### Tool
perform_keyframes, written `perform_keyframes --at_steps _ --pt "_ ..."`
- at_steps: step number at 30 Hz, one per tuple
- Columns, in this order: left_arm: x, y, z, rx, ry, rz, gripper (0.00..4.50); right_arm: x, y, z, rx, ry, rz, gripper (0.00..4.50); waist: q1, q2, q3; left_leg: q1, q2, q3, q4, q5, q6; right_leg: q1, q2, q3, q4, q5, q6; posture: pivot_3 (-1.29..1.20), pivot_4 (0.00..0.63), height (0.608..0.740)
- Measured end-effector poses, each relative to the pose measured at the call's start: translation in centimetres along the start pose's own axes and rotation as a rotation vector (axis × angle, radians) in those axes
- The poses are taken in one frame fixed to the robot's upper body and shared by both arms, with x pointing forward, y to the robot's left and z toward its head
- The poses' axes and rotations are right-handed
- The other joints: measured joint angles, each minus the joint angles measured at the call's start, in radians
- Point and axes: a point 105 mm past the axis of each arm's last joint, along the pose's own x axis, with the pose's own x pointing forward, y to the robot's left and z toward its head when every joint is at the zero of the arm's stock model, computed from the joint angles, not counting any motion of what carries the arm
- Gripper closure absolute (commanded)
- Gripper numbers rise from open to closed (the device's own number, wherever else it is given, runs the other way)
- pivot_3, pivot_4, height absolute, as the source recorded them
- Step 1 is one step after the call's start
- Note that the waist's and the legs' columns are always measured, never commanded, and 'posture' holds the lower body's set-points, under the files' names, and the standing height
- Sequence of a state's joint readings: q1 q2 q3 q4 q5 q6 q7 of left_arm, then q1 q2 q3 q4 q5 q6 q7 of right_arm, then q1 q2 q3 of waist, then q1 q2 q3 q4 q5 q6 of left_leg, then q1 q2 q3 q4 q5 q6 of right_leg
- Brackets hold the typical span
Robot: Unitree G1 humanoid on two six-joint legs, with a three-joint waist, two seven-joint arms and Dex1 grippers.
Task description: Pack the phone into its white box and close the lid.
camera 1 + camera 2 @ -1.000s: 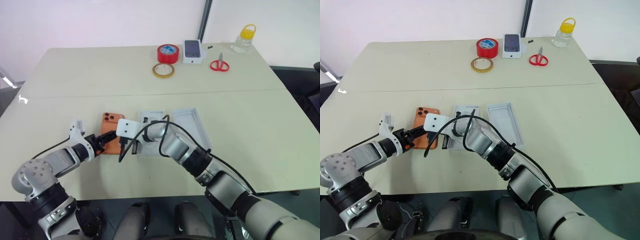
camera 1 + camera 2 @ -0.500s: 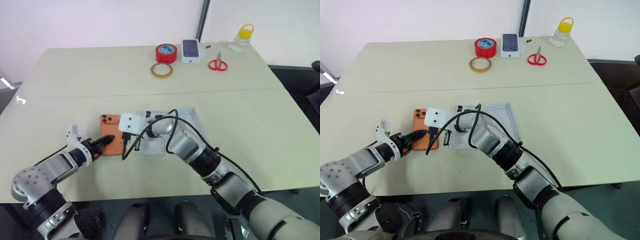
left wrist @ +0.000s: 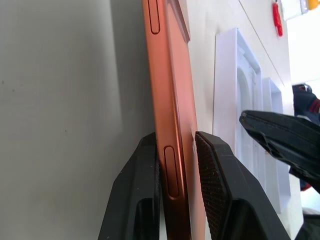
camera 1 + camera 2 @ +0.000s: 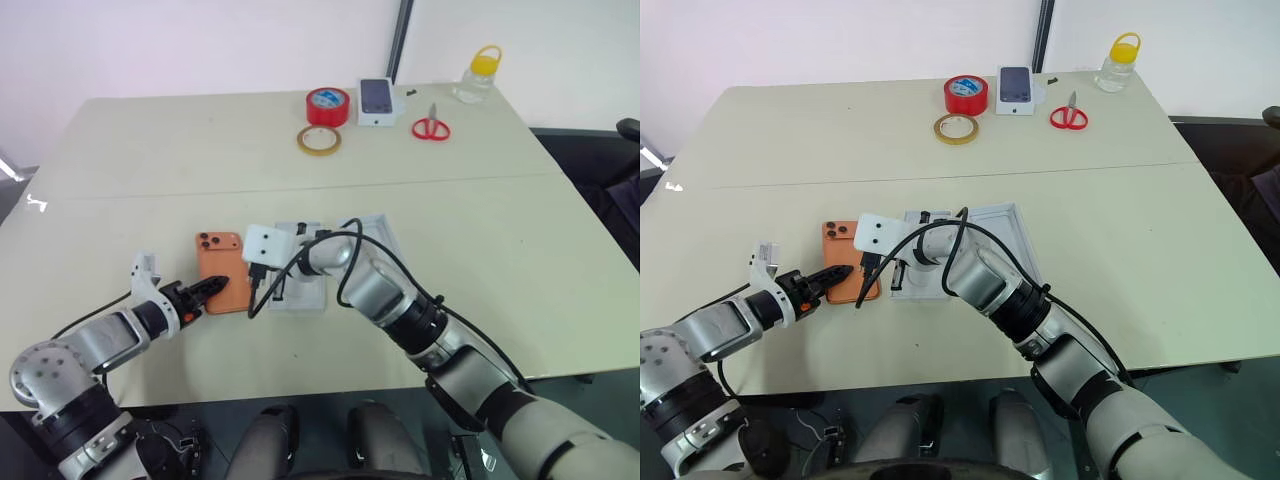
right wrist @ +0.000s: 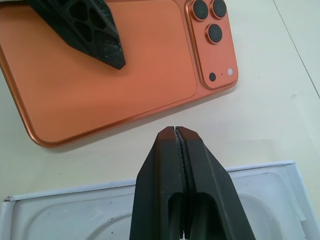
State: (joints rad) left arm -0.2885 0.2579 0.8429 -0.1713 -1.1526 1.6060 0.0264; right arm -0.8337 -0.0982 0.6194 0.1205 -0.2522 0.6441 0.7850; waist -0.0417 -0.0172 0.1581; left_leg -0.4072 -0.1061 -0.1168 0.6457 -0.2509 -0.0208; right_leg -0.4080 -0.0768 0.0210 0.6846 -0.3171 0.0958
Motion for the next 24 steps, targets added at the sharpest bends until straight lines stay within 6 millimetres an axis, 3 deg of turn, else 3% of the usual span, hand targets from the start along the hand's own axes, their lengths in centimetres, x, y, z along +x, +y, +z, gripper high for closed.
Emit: perform_keyframes --at_steps 1,5,12,15,20,24 --pt "0.0 -0.1 0.0 0.0 0.0 -0.004 3.36 0.0 0.0 0.0 0.0 0.0 0.0 4.5 0.0 0.0 0.0 0.0 0.0 0.0 0.0 0.0 0.0 0.0 0.0 0.0 0.0 0.0 0.0 0.0 0.15 0.74" --pt "-0.1 -1.0 0.1 -0.002 -0.006 -0.06 4.47 0.0 0.0 0.0 0.0 -0.001 -0.001 4.5 0.0 0.0 0.0 0.0 0.0 0.0 0.0 0.0 0.0 0.0 0.0 0.0 0.0 0.0 0.0 0.0 0.15 0.74" --pt "-0.3 -1.0 0.3 -0.012 -0.014 -0.056 4.47 -0.2 -0.1 0.0 0.0 0.001 -0.005 4.5 -0.002 0.0 0.0 0.0 0.0 0.0 0.0 0.0 0.0 0.0 0.0 0.001 0.0 0.0 0.0 0.0 0.15 0.74" --pt "-0.4 -0.4 1.5 -0.09 -0.09 -0.052 4.47 -0.8 -0.4 0.2 -0.006 -0.012 -0.016 4.5 0.0 -0.001 0.0 -0.001 0.0 0.0 0.0 0.0 0.0 0.0 0.0 0.0 0.0 0.0 0.0 0.0 0.15 0.74" --pt "-1.0 -1.9 4.2 -0.103 -0.188 -0.075 4.47 -3.9 -2.2 0.4 0.018 -0.06 -0.049 4.5 0.011 -0.003 0.001 -0.001 0.0 0.0 0.001 0.0 0.0 0.0 0.0 0.0 -0.001 0.0 0.0 0.0 0.15 0.74" --pt "0.9 -4.9 3.2 -0.081 -0.106 -0.135 4.47 -8.2 -4.2 -0.3 0.039 -0.097 -0.09 4.5 0.033 -0.004 0.001 -0.001 -0.001 0.0 0.002 -0.001 0.001 0.001 -0.002 0.0 -0.003 0.0 0.0 0.0 0.15 0.74"
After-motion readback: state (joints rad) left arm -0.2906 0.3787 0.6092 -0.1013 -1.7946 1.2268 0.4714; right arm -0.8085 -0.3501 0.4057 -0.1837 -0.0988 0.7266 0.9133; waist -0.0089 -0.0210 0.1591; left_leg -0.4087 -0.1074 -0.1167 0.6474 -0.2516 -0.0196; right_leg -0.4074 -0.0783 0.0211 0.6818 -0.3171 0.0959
